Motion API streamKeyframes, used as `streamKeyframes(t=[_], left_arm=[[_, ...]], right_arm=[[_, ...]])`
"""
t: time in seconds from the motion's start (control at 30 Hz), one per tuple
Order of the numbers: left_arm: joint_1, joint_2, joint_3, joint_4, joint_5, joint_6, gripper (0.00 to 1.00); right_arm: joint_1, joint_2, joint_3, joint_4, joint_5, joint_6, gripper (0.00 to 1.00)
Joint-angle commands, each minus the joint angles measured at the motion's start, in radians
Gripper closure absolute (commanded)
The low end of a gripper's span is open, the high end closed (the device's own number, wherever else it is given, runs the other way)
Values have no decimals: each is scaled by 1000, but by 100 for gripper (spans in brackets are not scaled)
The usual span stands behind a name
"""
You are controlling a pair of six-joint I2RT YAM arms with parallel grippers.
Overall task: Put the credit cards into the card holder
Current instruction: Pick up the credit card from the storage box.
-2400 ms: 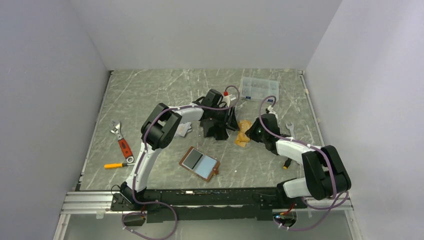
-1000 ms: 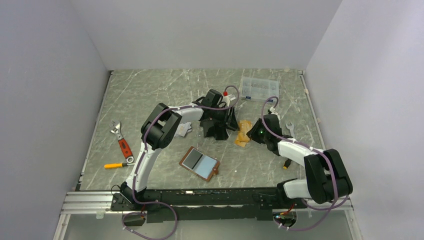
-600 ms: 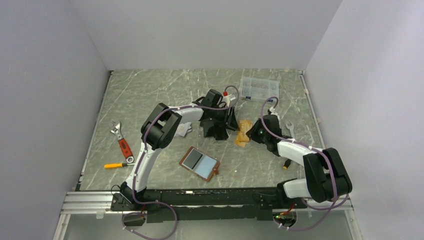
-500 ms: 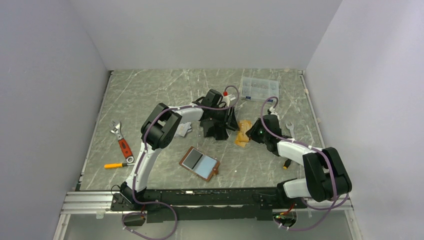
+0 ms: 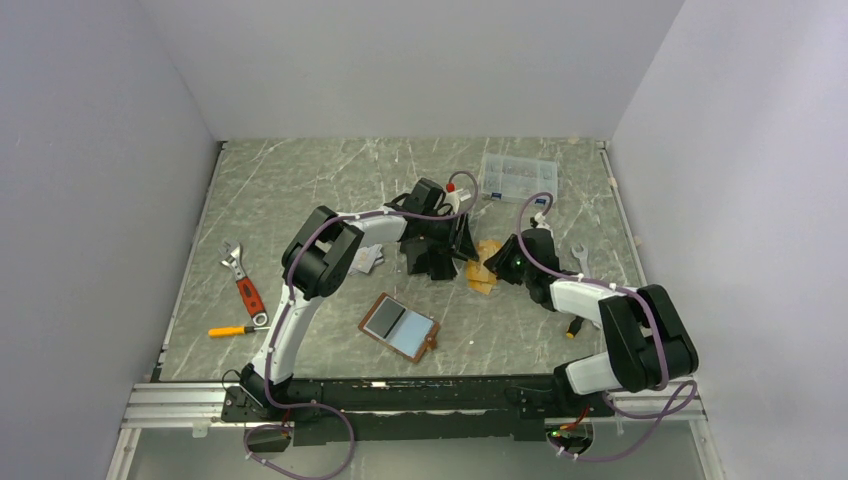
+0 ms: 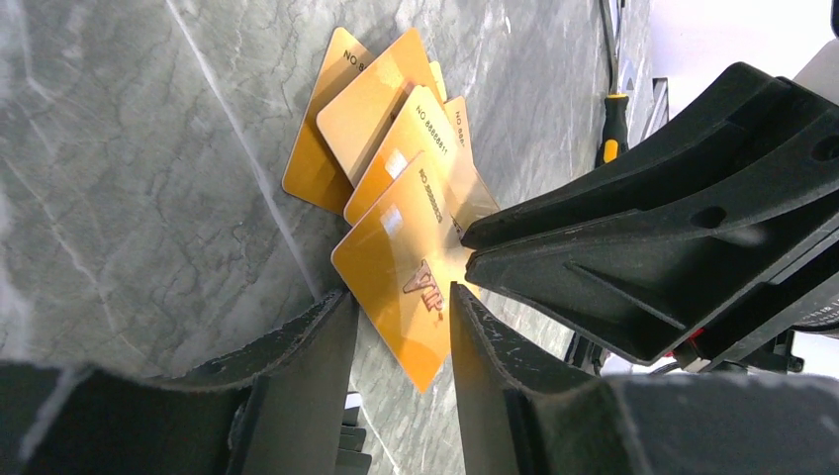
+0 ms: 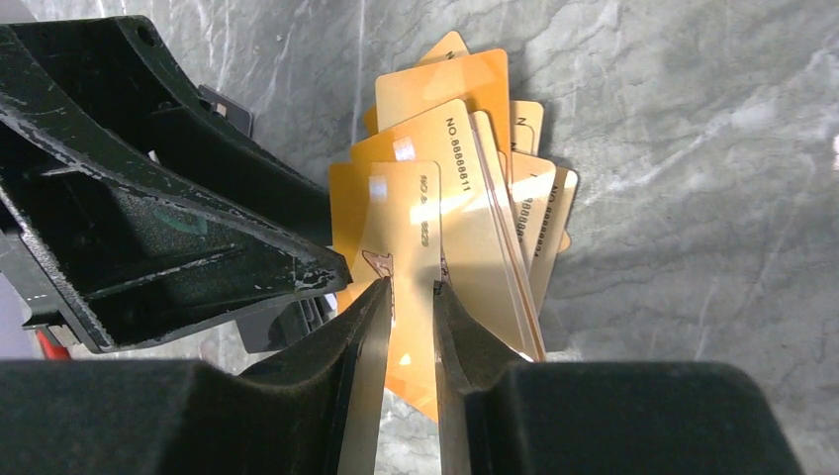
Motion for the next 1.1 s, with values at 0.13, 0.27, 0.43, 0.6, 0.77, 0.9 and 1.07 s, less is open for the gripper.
streamKeyframes(t=[0.13, 0.27, 0.43, 0.6, 0.77, 0.9, 1.07], left_arm=[[3, -7, -19, -23, -18, -5, 61], [10, -16, -25, -23, -13, -3, 72], [33, -31, -28, -31, 0, 1, 90], [67, -52, -29, -19, 50, -16, 100], [96, -76, -38, 26, 161, -78, 100], [115, -115, -84, 153, 261, -186, 100], [124, -195, -158, 371, 374, -372, 100]], right_arm=[[22, 49, -16, 34, -22, 25, 75], [21, 47, -19, 27, -20, 22, 74], [13, 44, -32, 22, -17, 29, 74], [-7, 30, -50, 26, -31, 33, 73], [-57, -52, -66, 61, -107, 40, 52], [-97, -159, -68, 136, -262, 31, 46], [-105, -222, -58, 242, -448, 60, 44]])
